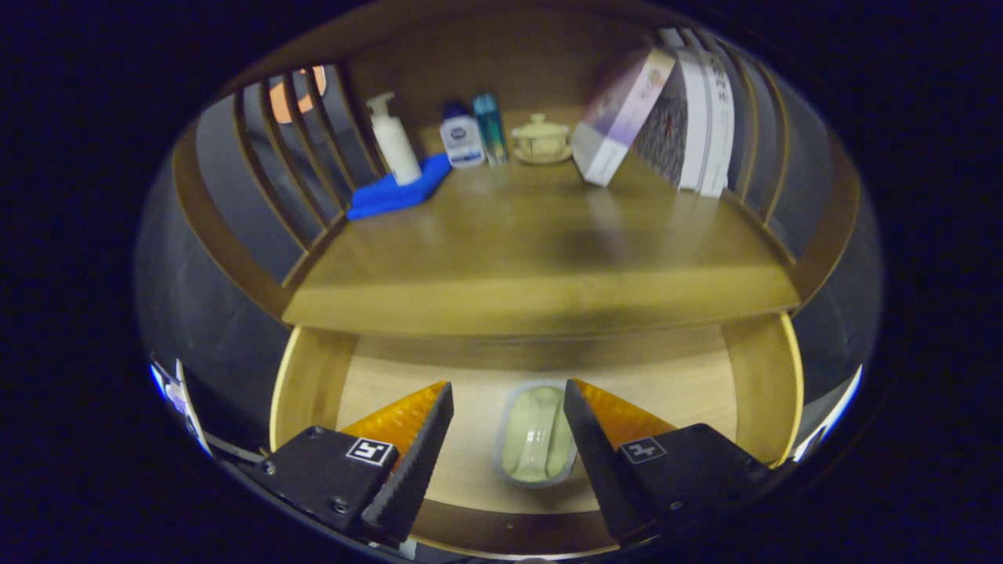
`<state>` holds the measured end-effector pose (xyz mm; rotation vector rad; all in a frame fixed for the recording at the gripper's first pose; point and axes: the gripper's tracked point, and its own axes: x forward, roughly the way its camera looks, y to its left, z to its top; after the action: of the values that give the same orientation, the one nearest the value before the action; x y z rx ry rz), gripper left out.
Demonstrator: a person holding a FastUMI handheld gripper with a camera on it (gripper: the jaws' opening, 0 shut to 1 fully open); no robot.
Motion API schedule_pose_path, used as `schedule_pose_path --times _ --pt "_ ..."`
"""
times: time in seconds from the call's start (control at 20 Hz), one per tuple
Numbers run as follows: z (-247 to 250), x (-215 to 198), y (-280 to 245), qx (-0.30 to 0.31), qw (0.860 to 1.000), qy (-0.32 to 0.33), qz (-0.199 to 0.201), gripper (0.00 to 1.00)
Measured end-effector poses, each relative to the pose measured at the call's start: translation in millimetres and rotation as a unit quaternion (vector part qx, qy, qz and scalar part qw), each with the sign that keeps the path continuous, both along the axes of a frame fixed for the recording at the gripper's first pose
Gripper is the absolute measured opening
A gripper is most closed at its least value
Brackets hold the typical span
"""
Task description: Pull open the drawer, take out the items inside it, and place them on the countertop above the cabinet.
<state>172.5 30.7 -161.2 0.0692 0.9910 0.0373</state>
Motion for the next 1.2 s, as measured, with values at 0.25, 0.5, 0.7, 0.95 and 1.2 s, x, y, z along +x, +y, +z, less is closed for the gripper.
schedule_pose_path --times 0.25,0.5,0.7,0.95,1.2 --pt "-29.9 -2.9 -8.3 -0.022 0.998 0.058 -0.007 0.87" --pt "-52.2 -9.7 -18.5 -0.044 0.994 0.102 -0.016 0.67" --pt "-54.2 -7.6 -22.5 -0.035 0.993 0.106 -0.025 0.30" --pt "-43.0 -17.4 -22.3 -0.025 0.993 0.114 -0.016 0.23" --pt "-10.8 -23.9 -21.3 -0.025 0.995 0.094 0.000 0.23"
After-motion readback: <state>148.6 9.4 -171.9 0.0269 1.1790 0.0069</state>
